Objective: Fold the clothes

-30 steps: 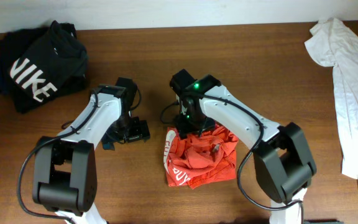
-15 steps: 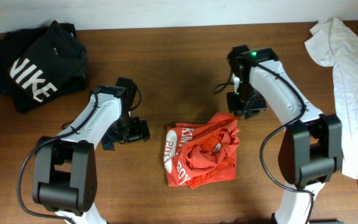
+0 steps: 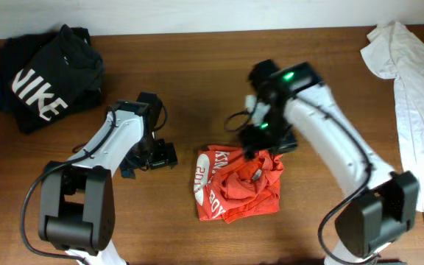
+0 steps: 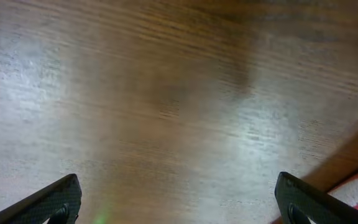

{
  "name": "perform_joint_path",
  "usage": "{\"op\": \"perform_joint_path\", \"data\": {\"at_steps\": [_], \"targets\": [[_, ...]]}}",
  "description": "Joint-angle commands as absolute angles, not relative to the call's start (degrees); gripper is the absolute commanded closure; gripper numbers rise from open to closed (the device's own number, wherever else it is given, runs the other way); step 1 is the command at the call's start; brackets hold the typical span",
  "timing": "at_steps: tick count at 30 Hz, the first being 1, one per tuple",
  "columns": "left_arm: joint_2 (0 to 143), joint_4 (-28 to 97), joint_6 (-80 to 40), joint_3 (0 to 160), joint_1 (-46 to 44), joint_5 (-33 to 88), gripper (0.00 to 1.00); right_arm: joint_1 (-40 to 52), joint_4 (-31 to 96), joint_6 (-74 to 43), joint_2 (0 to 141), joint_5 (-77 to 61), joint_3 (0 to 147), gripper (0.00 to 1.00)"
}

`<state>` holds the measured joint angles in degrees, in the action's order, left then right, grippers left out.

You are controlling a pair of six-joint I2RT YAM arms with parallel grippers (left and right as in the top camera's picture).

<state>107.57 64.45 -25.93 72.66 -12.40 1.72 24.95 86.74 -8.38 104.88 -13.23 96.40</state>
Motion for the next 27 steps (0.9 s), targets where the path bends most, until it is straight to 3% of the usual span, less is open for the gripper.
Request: {"op": "perform_joint_path", "data": {"at_steps": [1,5,7,9,10,12,13,17,22,27], "targets": [[107.33,64.51,-25.17,72.40,-12.47,2.13,0.01,34.44,83.15,-9.47,104.62,-11.68,90.52,0.26],[107.33,64.51,-25.17,72.40,-12.47,2.13,0.01,40.12,75.88,-10.02,104.62,-6.26,83.31,0.32],[107.33,64.71,-24.75,72.40,-12.47,2.15,0.01,40.01,71.99,-10.15,104.62,-5.74,79.37,0.50],[107.33,64.69,-24.73,72.40,-12.47,2.13,0.01,40.01,68.49,-10.15,104.62,-5.65,76.27,0.51],[107.33,64.69,-24.73,72.40,-12.47,2.13,0.01,40.01,68.40,-10.20,104.62,-5.26,76.03,0.57],[107.33,64.69,-24.73,72.40,-12.47,2.13,0.01,39.94,68.75,-13.08,104.60,-1.91,76.07,0.88],[107.33,64.69,-24.73,72.40,-12.47,2.13,0.01,39.48,69.19,-14.04,104.60,-0.01,76.07,0.96],[107.33,64.69,-24.73,72.40,-12.47,2.13,0.01,33.76,77.65,-17.82,103.31,0.71,79.15,0.96],[107.33,64.45,-24.75,72.40,-12.47,2.13,0.01,23.24,86.24,-20.25,91.72,0.54,79.29,0.96],[107.33,64.51,-24.71,72.40,-12.47,2.13,0.01,21.63,87.42,-23.07,90.11,0.49,73.12,0.90]]}}
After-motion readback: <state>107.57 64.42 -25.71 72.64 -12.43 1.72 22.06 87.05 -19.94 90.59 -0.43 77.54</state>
